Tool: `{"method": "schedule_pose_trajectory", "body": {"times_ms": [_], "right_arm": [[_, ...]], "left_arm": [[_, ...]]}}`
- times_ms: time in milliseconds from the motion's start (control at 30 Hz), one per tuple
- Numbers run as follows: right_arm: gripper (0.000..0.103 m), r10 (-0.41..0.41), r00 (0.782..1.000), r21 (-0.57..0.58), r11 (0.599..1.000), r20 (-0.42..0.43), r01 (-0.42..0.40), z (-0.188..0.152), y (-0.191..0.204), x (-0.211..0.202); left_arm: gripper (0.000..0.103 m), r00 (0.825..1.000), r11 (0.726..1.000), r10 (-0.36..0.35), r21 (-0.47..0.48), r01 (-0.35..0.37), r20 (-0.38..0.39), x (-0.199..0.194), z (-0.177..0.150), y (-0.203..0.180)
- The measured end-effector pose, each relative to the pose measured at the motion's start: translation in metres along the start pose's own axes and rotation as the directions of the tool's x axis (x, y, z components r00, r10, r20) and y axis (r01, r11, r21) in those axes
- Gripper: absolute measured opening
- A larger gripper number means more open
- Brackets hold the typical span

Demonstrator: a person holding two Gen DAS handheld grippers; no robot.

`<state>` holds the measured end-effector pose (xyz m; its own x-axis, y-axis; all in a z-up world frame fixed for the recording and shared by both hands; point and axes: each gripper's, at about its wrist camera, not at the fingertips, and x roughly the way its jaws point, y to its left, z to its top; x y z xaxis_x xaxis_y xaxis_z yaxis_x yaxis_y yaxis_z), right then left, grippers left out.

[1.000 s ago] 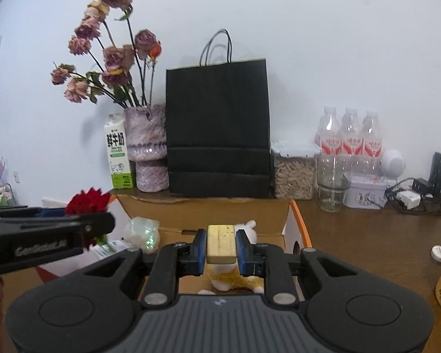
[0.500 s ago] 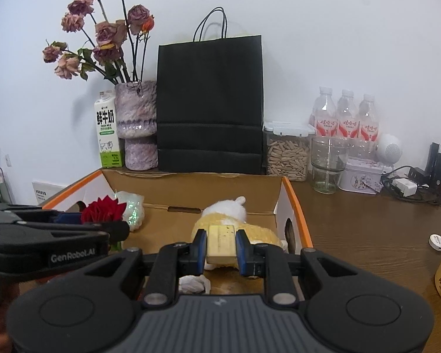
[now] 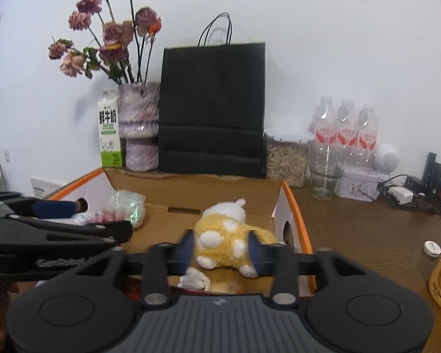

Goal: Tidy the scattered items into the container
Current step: 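Carry the rose and wooden block into the box and open both grippers, then withdraw both tools from the box toward the remaining items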

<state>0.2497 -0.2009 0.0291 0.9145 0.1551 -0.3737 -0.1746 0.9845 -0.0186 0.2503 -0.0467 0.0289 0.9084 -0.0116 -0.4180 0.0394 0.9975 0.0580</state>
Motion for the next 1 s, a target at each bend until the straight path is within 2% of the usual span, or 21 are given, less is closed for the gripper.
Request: {"method": "schedule_pose_trajectory", "body": {"times_ms": [33, 100, 167, 1000], "right_arm": [[0.073, -0.020, 1.000, 0.006, 1.000, 0.009, 0.020, 0.000, -0.001, -0.002], [0.093, -0.043, 0.999, 0.028, 0.999, 0.023, 0.042, 0.001, -0.006, -0.004], [0.103, -0.028, 0.999, 0.057, 0.998, 0.033, 0.026, 0.002, -0.011, -0.007], [0.103, -0.020, 0.998, 0.051, 0.999, 0.053, 0.018, 0.003, -0.009, -0.014]], "left_arm": [[0.090, 1.000, 1.000, 0.013, -0.011, -0.012, 0.005, -0.002, 0.000, 0.002], [0.103, 0.999, 0.998, 0.049, -0.041, -0.049, 0.018, -0.005, 0.000, 0.008], [0.103, 0.998, 0.997, 0.047, -0.068, -0.045, 0.030, -0.007, 0.000, 0.015], [0.103, 0.999, 0.998, 0.031, -0.061, -0.028, 0.045, -0.016, -0.003, 0.018]]}}
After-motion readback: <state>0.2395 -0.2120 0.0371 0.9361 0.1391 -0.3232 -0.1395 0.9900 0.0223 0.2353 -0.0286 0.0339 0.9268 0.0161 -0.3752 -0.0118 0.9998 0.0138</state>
